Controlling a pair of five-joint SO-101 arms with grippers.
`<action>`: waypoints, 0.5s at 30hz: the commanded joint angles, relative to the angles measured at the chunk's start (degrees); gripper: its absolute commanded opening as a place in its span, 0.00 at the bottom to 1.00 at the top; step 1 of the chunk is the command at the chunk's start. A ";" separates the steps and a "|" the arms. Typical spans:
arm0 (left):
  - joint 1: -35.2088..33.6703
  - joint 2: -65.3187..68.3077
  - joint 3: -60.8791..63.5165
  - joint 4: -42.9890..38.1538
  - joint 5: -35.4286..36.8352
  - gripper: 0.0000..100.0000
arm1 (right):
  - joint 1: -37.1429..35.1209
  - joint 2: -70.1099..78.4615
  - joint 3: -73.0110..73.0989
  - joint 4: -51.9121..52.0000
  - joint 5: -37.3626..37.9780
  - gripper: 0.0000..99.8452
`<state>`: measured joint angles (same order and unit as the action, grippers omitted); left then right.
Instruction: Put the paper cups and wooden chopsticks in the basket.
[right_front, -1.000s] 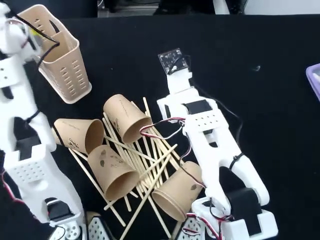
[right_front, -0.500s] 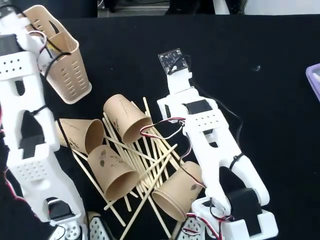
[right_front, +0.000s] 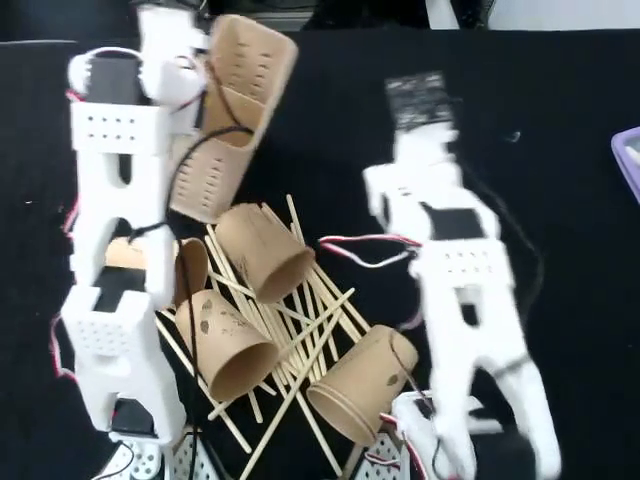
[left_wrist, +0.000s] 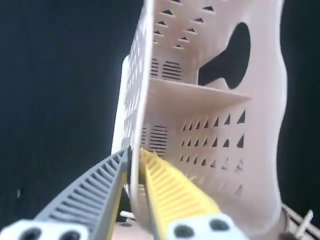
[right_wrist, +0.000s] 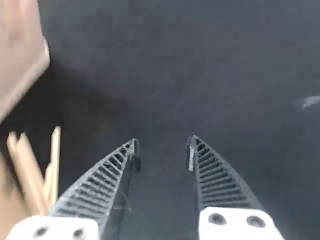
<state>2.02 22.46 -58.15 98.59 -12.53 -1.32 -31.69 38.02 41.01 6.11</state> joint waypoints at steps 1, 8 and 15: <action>3.03 -1.41 -0.75 0.18 -5.80 0.03 | 4.04 -7.78 -4.00 0.97 0.18 0.16; 5.49 -1.23 2.59 0.09 -12.75 0.03 | 2.11 7.87 -26.24 11.34 4.22 0.16; 7.69 -1.49 2.59 0.09 -16.53 0.03 | -1.23 36.70 -63.96 28.92 14.42 0.16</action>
<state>8.00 22.29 -55.34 98.51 -27.47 -0.88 -4.62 -6.37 62.64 16.75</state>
